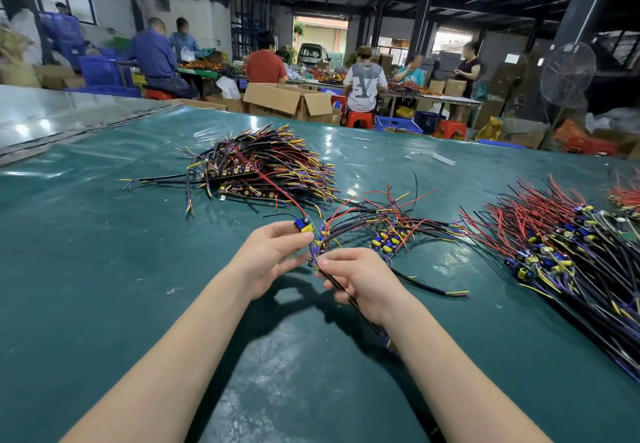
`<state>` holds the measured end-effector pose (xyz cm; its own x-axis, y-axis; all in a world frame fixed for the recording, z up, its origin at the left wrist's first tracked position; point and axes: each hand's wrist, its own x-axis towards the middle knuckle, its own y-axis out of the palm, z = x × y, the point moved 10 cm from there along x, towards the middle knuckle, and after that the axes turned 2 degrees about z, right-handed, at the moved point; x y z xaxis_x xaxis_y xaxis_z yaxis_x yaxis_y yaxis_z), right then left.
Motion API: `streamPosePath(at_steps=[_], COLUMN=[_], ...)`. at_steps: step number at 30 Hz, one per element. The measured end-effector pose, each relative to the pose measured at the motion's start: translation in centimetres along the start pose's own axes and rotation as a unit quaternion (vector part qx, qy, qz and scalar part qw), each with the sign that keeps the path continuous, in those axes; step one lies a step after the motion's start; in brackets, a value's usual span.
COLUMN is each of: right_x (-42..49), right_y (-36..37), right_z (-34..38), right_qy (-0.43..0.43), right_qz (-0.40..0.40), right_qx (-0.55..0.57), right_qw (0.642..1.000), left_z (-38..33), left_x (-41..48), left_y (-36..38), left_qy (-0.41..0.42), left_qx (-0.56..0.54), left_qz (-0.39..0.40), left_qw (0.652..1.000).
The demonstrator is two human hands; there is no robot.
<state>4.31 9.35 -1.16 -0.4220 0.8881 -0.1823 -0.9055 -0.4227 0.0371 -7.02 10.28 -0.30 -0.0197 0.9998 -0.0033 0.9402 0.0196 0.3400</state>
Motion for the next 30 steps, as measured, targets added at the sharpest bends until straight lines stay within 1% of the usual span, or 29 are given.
streamPosePath(at_steps=[2, 4, 8, 11, 15, 18, 20, 24, 28, 30], right_x=[-0.1, -0.1, -0.2, -0.1, -0.1, -0.1, 0.0, 0.1, 0.1, 0.1], right_y=[0.4, 0.2, -0.3, -0.8, -1.3, -1.4, -1.4, -1.7, -1.4, -1.2], right_z=[-0.1, 0.1, 0.7, 0.5, -1.1, -1.3, -1.4, -1.6, -1.6, -1.6], right_qy=[0.013, 0.004, -0.034, -0.024, 0.052, 0.068, 0.071, 0.072, 0.077, 0.082], right_qz=[0.022, 0.021, -0.005, -0.03, -0.03, -0.029, -0.036, -0.051, -0.039, -0.025], right_qx=[0.005, -0.003, -0.031, -0.04, 0.065, 0.096, 0.104, 0.114, 0.122, 0.137], right_qw=[1.0, 1.0, 0.999, 0.998, 0.996, 0.993, 0.991, 0.989, 0.989, 0.987], left_z=[0.6, 0.7, 0.2, 0.4, 1.4, 2.1, 2.3, 1.9, 0.8, 0.5], left_x=[-0.1, -0.2, -0.3, -0.3, -0.5, -0.7, -0.8, -0.8, -0.8, -0.9], left_y=[0.2, 0.4, 0.3, 0.4, 0.7, 1.3, 1.7, 1.5, 1.1, 1.0], left_qy=[-0.024, -0.033, -0.012, -0.019, -0.076, -0.1, -0.087, -0.026, 0.039, 0.051], left_qx=[0.001, -0.014, 0.015, 0.015, -0.029, -0.048, -0.021, 0.044, 0.074, 0.074], left_qz=[0.016, 0.022, 0.001, -0.012, 0.003, 0.011, 0.0, -0.047, -0.09, -0.099], left_qw=[1.0, 0.999, 1.0, 1.0, 0.997, 0.994, 0.996, 0.998, 0.992, 0.991])
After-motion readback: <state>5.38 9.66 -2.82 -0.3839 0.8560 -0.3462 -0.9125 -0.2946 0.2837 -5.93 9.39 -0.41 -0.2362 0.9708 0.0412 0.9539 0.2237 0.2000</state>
